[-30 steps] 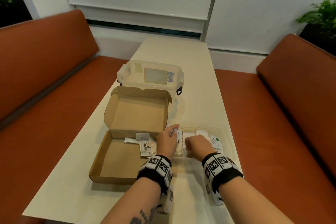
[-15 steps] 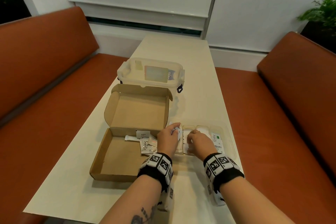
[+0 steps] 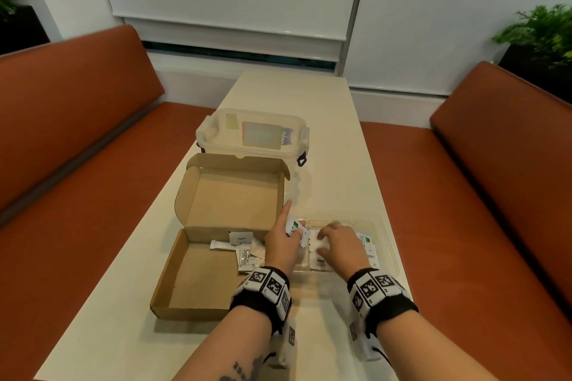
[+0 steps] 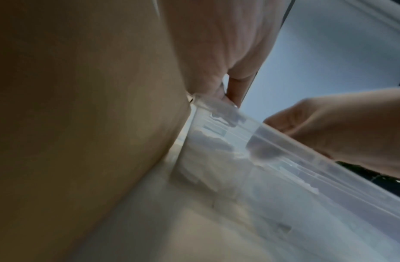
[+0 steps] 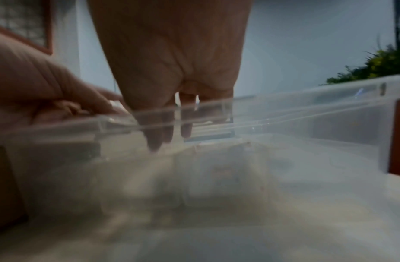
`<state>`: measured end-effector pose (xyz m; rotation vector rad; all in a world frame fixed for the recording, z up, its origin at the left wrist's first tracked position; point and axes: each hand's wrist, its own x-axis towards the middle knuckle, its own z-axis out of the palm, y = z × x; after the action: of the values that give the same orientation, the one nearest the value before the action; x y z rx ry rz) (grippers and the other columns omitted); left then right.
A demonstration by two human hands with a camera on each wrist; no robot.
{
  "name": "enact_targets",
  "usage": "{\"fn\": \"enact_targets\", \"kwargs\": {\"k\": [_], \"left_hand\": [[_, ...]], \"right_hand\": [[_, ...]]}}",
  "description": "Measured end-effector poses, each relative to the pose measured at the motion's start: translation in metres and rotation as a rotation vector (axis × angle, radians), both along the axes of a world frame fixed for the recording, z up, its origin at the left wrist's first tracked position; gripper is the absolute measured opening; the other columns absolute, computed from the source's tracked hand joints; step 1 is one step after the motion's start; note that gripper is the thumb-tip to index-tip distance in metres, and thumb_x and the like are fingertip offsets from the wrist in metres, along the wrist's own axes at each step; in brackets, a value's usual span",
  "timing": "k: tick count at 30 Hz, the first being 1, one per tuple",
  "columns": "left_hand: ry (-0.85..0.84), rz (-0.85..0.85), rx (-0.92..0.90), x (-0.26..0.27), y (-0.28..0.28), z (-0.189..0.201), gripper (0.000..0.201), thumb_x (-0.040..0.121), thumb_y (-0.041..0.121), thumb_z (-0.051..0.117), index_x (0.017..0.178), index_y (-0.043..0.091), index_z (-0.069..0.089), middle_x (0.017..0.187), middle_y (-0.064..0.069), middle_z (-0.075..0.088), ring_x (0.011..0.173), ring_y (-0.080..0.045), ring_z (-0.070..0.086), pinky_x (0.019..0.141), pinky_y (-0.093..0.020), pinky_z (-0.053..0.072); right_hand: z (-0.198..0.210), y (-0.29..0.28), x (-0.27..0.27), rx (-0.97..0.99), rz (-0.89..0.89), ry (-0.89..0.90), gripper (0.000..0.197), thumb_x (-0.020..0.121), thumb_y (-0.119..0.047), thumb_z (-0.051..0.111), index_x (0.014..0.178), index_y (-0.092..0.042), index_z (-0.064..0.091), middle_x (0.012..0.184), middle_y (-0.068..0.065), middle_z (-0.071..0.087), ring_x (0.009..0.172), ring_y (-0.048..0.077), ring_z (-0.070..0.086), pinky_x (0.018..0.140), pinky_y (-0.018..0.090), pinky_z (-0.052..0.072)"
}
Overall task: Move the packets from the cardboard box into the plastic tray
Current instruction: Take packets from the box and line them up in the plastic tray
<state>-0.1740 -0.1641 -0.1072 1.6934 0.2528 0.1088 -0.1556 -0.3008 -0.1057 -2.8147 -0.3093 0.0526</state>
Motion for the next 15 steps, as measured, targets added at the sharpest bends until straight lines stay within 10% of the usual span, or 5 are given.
{"fn": "enact_targets", "kwargs": {"k": [3,5,7,15], "left_hand": [[0.007,-0.028,-0.07,0.0,-0.002,-0.001,0.067,0.089,0.002,0.057,0.144,0.033,0.034,0.091,0.001,0.06,0.064,-0.016,0.053,0.064,-0.021,0.05],[0.027,-0.074,-0.086,0.001,-0.006,-0.002,0.059,0.091,0.01,0.057,0.143,0.03,0.037,0.116,-0.023,0.06,0.099,-0.034,0.062,0.087,-0.035,0.051],[0.033,-0.128,-0.088,0.002,-0.009,-0.004,0.049,0.093,0.019,0.057,0.137,0.033,0.042,0.136,-0.02,0.05,0.12,-0.035,0.052,0.102,-0.046,0.043],[-0.026,-0.242,0.153,-0.004,-0.027,0.005,0.043,0.087,0.04,0.064,0.127,0.026,0.056,0.106,0.008,0.063,0.099,-0.005,0.058,0.072,-0.003,0.04]], "right_hand": [[0.013,0.003,-0.003,0.43,-0.165,0.005,0.018,0.092,-0.029,0.056,0.099,-0.016,0.066,0.096,0.0,0.068,0.087,0.014,0.06,0.073,0.022,0.043],[0.021,0.006,-0.003,0.618,-0.208,0.066,0.017,0.09,-0.033,0.059,0.093,-0.017,0.066,0.082,0.0,0.07,0.07,0.01,0.06,0.062,0.019,0.042],[0.026,0.006,-0.005,0.741,-0.237,0.118,0.012,0.087,-0.028,0.065,0.093,-0.018,0.065,0.076,0.002,0.069,0.061,0.009,0.057,0.059,0.019,0.043],[0.032,-0.044,-0.003,0.771,-0.396,0.073,0.004,0.082,-0.014,0.07,0.078,-0.015,0.069,0.076,-0.001,0.068,0.071,0.011,0.061,0.064,0.018,0.045]]}}
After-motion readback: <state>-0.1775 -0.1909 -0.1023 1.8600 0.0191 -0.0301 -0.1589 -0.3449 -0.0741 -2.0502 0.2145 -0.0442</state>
